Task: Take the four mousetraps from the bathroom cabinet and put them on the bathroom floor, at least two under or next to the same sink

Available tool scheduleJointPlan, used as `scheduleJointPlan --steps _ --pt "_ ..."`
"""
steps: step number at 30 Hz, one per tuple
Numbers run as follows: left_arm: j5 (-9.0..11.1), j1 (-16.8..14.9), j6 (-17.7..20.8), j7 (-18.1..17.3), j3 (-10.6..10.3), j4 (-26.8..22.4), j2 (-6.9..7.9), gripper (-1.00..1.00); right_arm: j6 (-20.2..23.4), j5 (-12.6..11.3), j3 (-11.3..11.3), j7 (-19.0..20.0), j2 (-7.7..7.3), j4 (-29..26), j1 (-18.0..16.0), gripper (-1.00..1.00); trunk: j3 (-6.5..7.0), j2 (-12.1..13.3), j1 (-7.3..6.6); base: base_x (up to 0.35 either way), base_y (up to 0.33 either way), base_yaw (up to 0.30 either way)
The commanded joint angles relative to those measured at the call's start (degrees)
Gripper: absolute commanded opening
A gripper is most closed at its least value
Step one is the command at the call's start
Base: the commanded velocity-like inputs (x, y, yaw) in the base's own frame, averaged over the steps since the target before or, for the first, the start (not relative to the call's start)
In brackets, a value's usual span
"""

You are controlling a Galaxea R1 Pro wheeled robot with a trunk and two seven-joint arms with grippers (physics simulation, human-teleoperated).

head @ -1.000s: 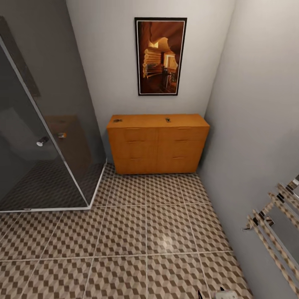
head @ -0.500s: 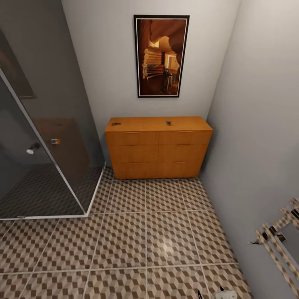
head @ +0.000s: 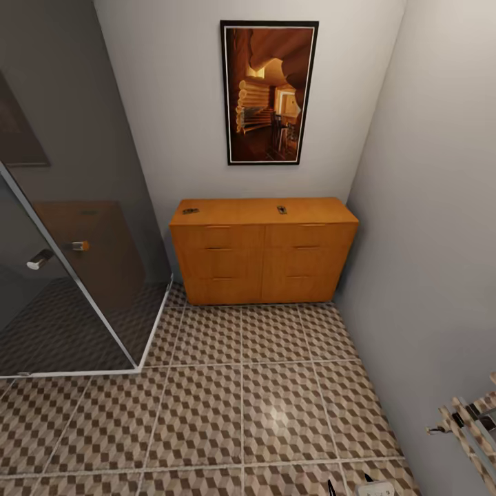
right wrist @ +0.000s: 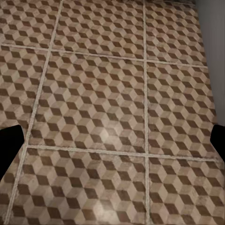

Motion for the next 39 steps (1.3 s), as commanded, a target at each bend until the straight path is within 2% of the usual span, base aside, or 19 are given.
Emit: scheduleJointPlan --steps 1,11,39 --pt "0.36 -0.1 -0.34 0.16 -0.49 0.23 -0.04 1.0 -0.17 -0.46 0.52 -0.17 0.0 0.04 -0.04 1.0 -0.1 -0.1 0.05 0.225 0.0 0.0" --pt "0.36 -0.1 -0.34 0.16 -0.49 0.29 -0.05 1.0 -0.2 -0.56 0.52 -0.25 0.0 0.06 -0.04 1.0 -0.35 -0.1 0.05 0.189 0.0 0.071" --pt "0.32 -0.1 -0.42 0.19 -0.49 0.22 -0.04 1.0 -0.16 -0.44 0.56 -0.2 0.0 -0.08 -0.04 1.0 -0.53 -0.1 0.05 0.008 0.0 0.019"
